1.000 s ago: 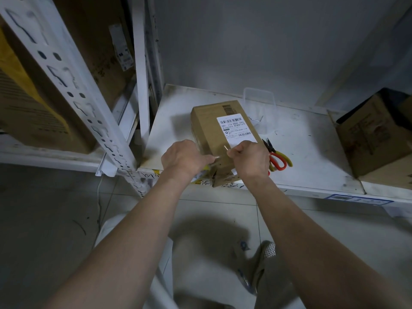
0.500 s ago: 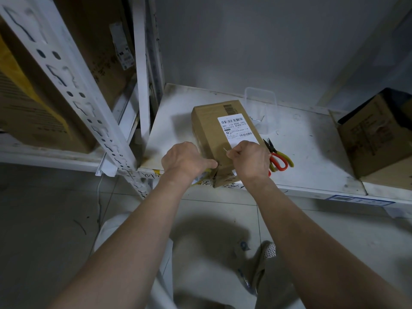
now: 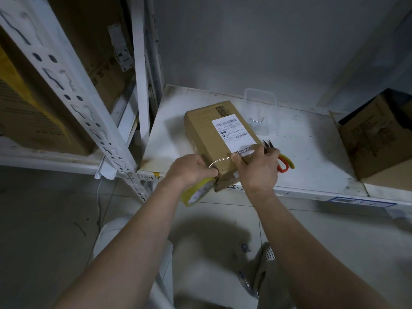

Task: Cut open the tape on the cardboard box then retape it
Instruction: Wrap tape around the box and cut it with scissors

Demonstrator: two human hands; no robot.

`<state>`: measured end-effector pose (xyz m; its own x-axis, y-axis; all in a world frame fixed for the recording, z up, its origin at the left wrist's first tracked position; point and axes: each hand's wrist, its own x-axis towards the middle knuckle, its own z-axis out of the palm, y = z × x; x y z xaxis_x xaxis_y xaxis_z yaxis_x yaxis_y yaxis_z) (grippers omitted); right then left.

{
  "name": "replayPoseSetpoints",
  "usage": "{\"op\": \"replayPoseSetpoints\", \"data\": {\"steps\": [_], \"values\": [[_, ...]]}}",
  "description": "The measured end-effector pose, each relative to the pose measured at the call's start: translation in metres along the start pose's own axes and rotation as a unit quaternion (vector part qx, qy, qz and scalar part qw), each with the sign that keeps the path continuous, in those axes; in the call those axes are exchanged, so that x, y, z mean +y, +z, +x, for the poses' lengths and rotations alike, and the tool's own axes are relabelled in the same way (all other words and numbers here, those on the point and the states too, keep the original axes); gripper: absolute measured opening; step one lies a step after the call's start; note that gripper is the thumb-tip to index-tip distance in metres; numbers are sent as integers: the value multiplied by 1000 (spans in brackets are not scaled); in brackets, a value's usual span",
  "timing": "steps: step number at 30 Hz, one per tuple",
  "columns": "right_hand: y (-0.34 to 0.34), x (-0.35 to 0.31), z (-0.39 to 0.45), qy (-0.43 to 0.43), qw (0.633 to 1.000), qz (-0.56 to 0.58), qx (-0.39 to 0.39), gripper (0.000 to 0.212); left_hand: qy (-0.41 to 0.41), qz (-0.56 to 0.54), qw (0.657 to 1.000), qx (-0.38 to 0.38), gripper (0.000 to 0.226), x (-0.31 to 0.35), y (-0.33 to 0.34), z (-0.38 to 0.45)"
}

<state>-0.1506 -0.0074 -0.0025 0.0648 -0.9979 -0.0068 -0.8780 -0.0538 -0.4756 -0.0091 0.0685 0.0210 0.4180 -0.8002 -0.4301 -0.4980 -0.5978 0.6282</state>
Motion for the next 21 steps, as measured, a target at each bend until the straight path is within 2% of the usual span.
{"op": "replayPoseSetpoints", "data": {"steps": [4, 7, 9, 11, 13, 14, 18, 21], "values": [[-2, 2, 15, -64, 994, 71, -48, 57, -3, -123, 990, -74, 23, -2, 13, -7], [-6, 0, 29, -93, 985, 97, -106, 52, -10, -167, 985, -51, 29, 0, 30, -10], [-5, -2, 32, -107, 986, 66, -112, 51, -19, -179, 983, -20, 33, 2, 38, -10], [-2, -5, 28, -111, 987, 14, -118, 63, -29, -193, 981, -12, 34, 4, 42, -11], [4, -5, 21, -102, 983, -16, -153, 83, -43, -213, 976, -31, 33, 3, 43, -12], [7, -4, 18, -98, 982, -19, -162, 86, -53, -224, 972, -46, 32, 2, 42, -14], [14, -6, 20, -97, 988, 17, -115, 71, -64, -294, 948, -101, 36, -5, 30, -19], [17, -8, 27, -101, 989, 41, -96, 60, -30, -303, 945, -124, 55, -3, 28, -20]]}}
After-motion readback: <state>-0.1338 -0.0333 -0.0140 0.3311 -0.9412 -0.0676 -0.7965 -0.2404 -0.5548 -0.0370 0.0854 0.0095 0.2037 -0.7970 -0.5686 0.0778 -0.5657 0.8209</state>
